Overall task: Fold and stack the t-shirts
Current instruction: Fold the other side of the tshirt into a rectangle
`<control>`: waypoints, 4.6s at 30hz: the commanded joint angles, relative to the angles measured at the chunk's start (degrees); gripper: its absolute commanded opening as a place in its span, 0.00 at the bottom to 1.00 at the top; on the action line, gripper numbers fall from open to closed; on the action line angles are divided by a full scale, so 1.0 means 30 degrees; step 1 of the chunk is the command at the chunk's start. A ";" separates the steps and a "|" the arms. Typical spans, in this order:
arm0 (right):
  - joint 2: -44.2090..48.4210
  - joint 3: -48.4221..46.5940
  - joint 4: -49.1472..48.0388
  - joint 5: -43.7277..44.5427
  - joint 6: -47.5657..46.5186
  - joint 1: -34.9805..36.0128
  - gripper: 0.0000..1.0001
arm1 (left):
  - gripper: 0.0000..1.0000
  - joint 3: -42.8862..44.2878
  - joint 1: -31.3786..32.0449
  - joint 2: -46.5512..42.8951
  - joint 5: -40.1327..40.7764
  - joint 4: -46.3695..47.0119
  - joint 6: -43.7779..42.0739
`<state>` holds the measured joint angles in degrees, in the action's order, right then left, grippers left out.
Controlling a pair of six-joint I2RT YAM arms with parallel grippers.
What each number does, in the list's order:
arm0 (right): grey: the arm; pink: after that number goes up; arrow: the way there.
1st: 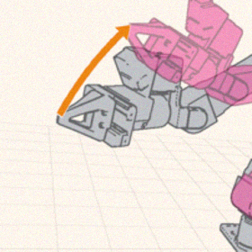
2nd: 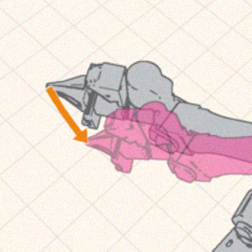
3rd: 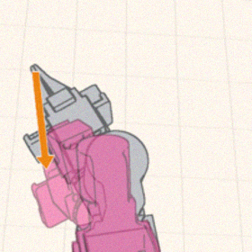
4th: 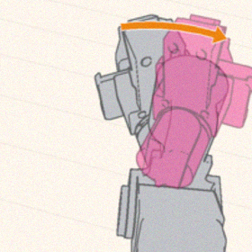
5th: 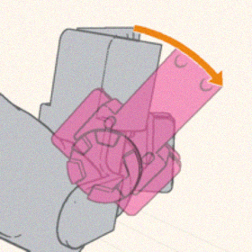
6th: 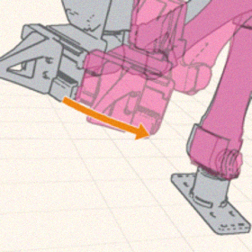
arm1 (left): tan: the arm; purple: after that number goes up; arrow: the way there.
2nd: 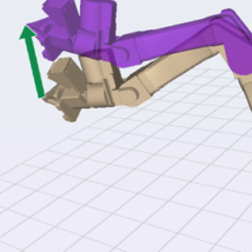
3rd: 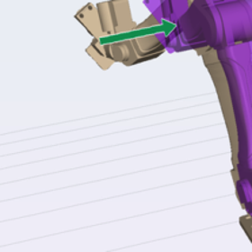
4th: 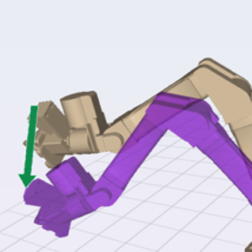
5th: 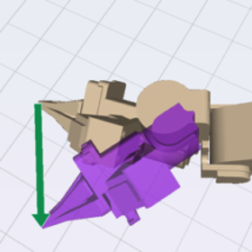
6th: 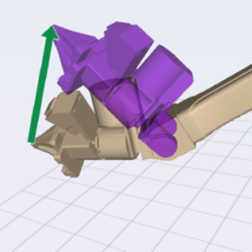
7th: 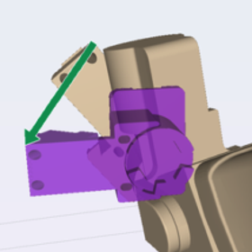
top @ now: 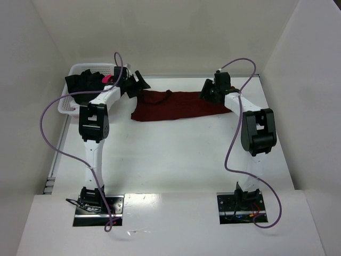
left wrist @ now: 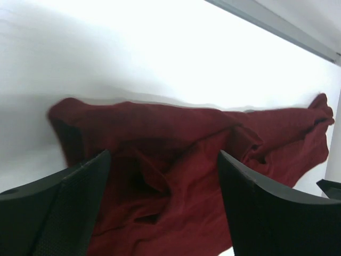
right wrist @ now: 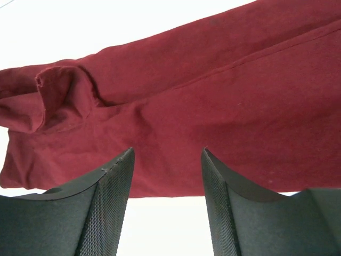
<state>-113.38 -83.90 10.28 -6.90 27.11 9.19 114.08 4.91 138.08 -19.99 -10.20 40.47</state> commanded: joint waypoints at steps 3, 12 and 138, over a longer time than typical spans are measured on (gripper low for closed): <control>0.0675 -0.0804 -0.0586 0.0804 -0.0892 -0.0808 0.60 | 0.90 -0.1258 -0.0434 -0.3220 0.0393 0.0967 -0.0071; 0.1290 -0.0745 -0.0586 0.0426 -0.1069 -0.1628 0.61 | 0.90 -0.3776 -0.0434 -0.4924 -0.0718 0.0762 -0.0337; -0.4010 -0.5491 0.1638 0.1332 -1.3899 -0.3562 0.95 | 0.91 -1.2278 0.3931 -0.7299 0.8916 0.5395 0.8745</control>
<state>-122.80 -98.04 13.87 -2.57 -10.72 -1.17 75.68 16.67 116.11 2.83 10.48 65.06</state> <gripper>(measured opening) 0.946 0.911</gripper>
